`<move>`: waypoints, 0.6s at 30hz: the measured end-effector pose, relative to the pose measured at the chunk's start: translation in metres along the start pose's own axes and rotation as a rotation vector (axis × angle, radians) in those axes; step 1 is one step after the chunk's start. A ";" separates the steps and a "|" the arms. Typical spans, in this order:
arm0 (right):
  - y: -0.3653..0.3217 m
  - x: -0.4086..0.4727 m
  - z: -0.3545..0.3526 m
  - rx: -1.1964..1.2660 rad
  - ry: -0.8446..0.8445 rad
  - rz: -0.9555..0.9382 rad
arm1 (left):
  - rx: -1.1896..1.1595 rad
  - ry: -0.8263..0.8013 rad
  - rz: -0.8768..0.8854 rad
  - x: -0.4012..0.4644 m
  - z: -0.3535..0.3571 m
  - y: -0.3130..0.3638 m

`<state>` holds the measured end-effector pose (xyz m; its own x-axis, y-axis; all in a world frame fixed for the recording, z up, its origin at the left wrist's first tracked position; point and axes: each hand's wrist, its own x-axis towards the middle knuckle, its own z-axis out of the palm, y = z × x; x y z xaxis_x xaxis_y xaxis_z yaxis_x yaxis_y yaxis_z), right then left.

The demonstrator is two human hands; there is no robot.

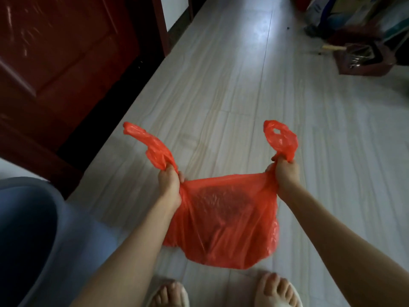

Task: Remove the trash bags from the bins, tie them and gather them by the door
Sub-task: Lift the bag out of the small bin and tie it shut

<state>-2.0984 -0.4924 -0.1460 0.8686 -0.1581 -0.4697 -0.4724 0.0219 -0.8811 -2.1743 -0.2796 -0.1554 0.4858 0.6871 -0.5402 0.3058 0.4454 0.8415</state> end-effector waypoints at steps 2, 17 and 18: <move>0.004 -0.001 -0.001 0.147 0.045 0.095 | -0.134 -0.048 -0.117 -0.004 0.003 0.003; 0.018 -0.047 -0.009 -0.314 -0.585 -0.180 | 0.784 -0.245 0.223 -0.016 -0.024 -0.026; 0.017 -0.043 -0.001 -0.332 -0.531 -0.196 | 0.819 -0.204 0.230 -0.015 -0.023 -0.026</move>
<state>-2.1440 -0.4863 -0.1407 0.8589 0.3822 -0.3409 -0.2453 -0.2772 -0.9290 -2.2079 -0.2882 -0.1692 0.7209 0.5578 -0.4113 0.6365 -0.2980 0.7114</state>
